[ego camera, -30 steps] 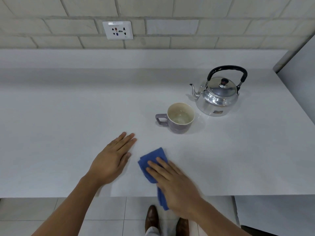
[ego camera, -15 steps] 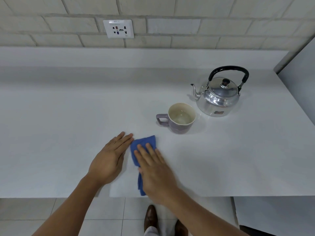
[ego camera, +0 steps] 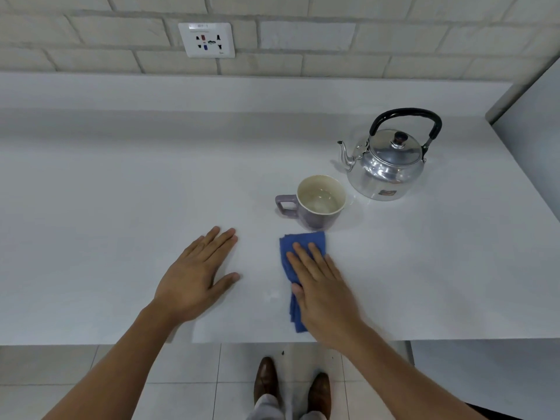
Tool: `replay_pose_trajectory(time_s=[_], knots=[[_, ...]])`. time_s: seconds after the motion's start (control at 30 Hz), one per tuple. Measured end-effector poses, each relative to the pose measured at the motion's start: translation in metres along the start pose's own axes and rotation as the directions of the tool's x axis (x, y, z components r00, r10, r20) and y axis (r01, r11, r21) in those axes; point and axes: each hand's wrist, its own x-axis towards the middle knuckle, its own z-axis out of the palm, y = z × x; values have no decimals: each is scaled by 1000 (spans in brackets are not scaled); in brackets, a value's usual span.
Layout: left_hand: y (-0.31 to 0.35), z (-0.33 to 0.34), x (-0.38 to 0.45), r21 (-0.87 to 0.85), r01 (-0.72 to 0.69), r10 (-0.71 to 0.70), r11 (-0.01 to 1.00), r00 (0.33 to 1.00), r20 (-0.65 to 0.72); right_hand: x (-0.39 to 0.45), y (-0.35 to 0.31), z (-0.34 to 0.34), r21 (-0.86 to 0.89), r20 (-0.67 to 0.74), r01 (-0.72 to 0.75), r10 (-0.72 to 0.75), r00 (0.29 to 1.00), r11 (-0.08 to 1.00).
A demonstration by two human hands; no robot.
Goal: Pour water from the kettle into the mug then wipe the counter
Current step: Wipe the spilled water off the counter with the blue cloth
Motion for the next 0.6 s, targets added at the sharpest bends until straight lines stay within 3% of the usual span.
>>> replay_pose_trajectory(time_s=[0.17, 0.3, 0.4, 0.5, 0.6], knots=[[1, 1, 0, -6, 4, -4, 1000, 1000, 2, -5, -37, 19, -9, 41, 222, -222, 974, 975], [1, 1, 0, 16, 7, -7, 1000, 1000, -5, -45, 10, 17, -36, 114, 349, -343, 932, 937], [2, 1, 0, 18, 8, -8, 1000, 1000, -18, -65, 74, -4, 50, 84, 254, -257, 963, 966], [3, 0, 0, 13, 18, -18, 1000, 1000, -20, -63, 129, -27, 50, -8, 27, -26, 1000, 998], [5, 0, 1, 13, 23, -23, 1000, 1000, -21, -28, 143, -36, 18, -122, -200, 201, 972, 980]])
